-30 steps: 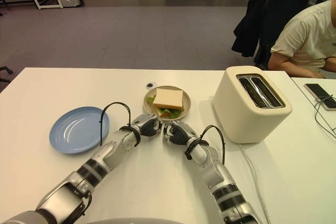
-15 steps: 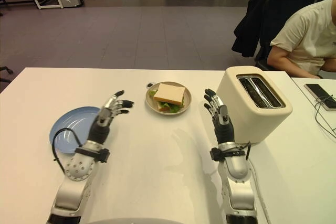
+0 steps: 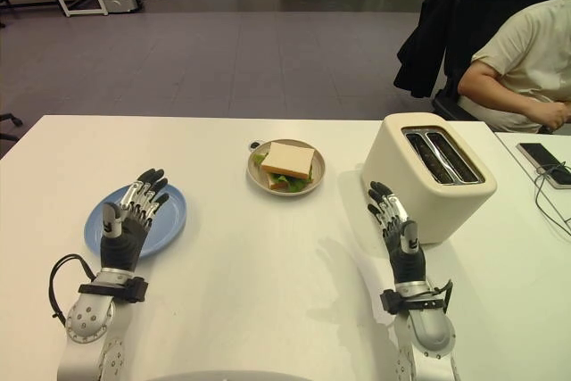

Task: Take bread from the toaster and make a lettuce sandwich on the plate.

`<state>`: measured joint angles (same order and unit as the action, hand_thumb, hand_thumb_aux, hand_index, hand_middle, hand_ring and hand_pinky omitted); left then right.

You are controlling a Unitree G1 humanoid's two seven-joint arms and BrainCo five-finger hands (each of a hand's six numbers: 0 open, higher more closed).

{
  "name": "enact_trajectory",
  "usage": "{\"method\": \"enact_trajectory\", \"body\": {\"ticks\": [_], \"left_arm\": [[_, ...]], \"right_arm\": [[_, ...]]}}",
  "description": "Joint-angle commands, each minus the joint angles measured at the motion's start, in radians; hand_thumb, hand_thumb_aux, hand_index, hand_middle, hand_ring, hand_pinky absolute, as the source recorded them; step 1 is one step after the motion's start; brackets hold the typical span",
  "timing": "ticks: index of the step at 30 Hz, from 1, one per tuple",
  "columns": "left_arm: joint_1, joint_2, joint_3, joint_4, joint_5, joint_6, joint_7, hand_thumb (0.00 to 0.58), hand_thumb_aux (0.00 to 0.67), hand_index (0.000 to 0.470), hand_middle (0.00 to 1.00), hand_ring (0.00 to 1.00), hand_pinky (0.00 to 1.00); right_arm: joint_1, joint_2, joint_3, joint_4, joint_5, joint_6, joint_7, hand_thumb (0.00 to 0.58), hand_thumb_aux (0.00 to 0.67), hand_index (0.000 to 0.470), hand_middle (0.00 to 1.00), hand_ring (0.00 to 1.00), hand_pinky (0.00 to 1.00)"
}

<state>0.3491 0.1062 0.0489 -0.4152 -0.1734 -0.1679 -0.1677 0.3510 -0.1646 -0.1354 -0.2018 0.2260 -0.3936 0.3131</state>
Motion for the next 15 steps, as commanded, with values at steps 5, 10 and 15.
{"method": "enact_trajectory", "body": {"ticks": [5, 10, 15], "left_arm": [[-0.013, -0.035, -0.013, 0.27, 0.094, -0.291, -0.002, 0.0, 0.0, 0.0, 0.0, 0.0, 0.0], [-0.063, -0.031, -0.003, 0.339, 0.097, -0.364, 0.003, 0.0, 0.0, 0.0, 0.0, 0.0, 0.0], [-0.086, -0.029, 0.005, 0.36, 0.09, -0.369, 0.007, 0.0, 0.0, 0.0, 0.0, 0.0, 0.0]], "right_arm": [[-0.066, 0.015, 0.028, 0.211, -0.055, -0.168, 0.03, 0.0, 0.0, 0.0, 0.0, 0.0, 0.0], [-0.123, 0.005, 0.023, 0.291, -0.131, -0.164, -0.032, 0.0, 0.0, 0.0, 0.0, 0.0, 0.0], [-0.148, 0.009, 0.024, 0.302, -0.15, -0.144, -0.071, 0.0, 0.0, 0.0, 0.0, 0.0, 0.0]]}}
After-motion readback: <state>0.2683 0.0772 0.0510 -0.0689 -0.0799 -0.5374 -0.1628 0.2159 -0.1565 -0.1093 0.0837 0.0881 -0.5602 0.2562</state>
